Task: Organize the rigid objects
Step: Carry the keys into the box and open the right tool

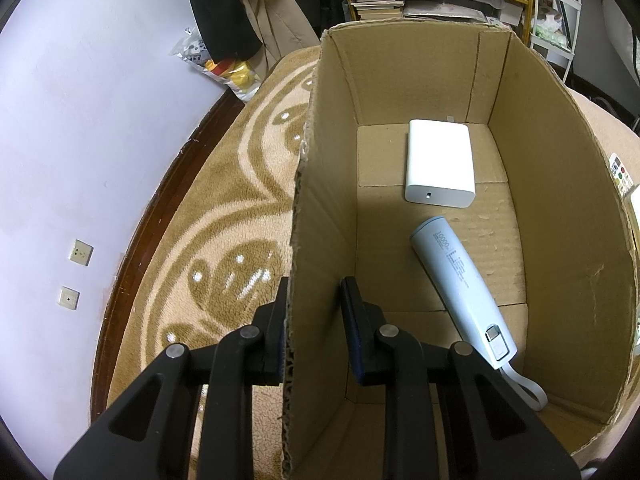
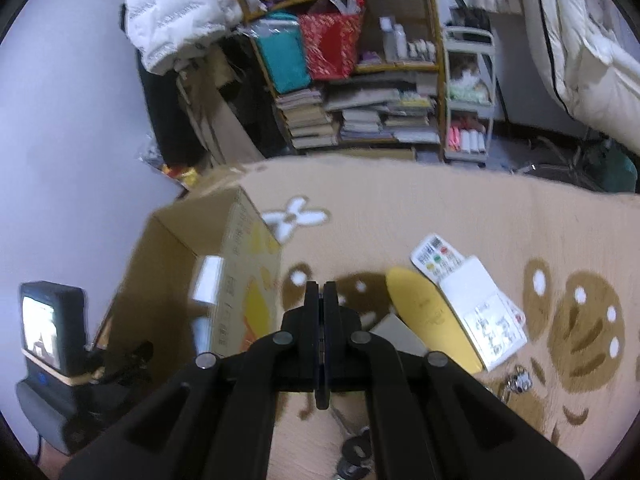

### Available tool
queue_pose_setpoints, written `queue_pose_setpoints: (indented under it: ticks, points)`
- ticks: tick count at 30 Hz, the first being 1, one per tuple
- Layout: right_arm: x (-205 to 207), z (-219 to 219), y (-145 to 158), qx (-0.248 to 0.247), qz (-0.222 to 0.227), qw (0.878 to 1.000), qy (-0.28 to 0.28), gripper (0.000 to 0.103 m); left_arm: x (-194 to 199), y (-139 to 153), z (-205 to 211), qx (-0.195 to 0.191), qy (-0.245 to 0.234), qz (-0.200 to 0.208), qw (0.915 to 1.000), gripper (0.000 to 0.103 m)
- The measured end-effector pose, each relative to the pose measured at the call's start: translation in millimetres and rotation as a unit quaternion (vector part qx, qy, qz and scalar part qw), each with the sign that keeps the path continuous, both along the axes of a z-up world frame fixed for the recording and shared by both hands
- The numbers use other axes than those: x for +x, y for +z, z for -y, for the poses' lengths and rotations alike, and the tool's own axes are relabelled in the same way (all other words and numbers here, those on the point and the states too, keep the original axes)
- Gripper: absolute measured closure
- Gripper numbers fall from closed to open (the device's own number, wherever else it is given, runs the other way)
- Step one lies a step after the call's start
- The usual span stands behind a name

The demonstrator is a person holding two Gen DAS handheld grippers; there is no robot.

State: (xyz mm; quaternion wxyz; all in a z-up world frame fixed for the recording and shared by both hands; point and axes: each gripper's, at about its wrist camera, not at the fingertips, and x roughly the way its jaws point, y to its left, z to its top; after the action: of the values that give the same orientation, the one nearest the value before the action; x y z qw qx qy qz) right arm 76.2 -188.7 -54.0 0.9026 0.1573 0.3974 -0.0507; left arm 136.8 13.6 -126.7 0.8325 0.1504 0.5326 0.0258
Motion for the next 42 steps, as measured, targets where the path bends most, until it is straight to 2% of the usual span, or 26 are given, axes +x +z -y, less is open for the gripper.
queue_pose_setpoints:
  ticks: [6,13,17,21,27,37,42]
  points:
    - [0.5,-20.9,33.5,-0.016,0.055,0.998,0.019,0.1,0.0,0.1,0.3,0.001,0.0,0.0,1.0,0.08]
    - [-6.4,-48.3,73.2,-0.01,0.122,0.991,0.054,0.1,0.0,0.3,0.4,0.001,-0.001,0.0,1.0,0.08]
    - [-8.1,-66.6,85.5,-0.014,0.14,0.987,0.074,0.1,-0.1,0.7,0.3,0.0,0.0,0.0,1.0,0.08]
    - [-6.5,-82.4,82.3,-0.017,0.136,0.986,0.094,0.1,0.9,1.1,0.7,-0.003,0.002,-0.001,1.0,0.08]
    - [1.7,-99.0,54.8,-0.028,0.1,0.988,0.112,0.1,2.4,0.7,-0.5,-0.005,0.003,-0.002,1.0,0.08]
    - [13.3,-95.0,11.7,-0.028,0.048,0.993,0.104,0.1,3.3,0.2,-2.5,-0.007,0.003,-0.002,1.0,0.08]
    - [11.9,-89.4,10.7,-0.026,0.041,0.994,0.1,0.099,2.7,-0.6,-1.5,-0.005,0.002,-0.002,1.0,0.08]
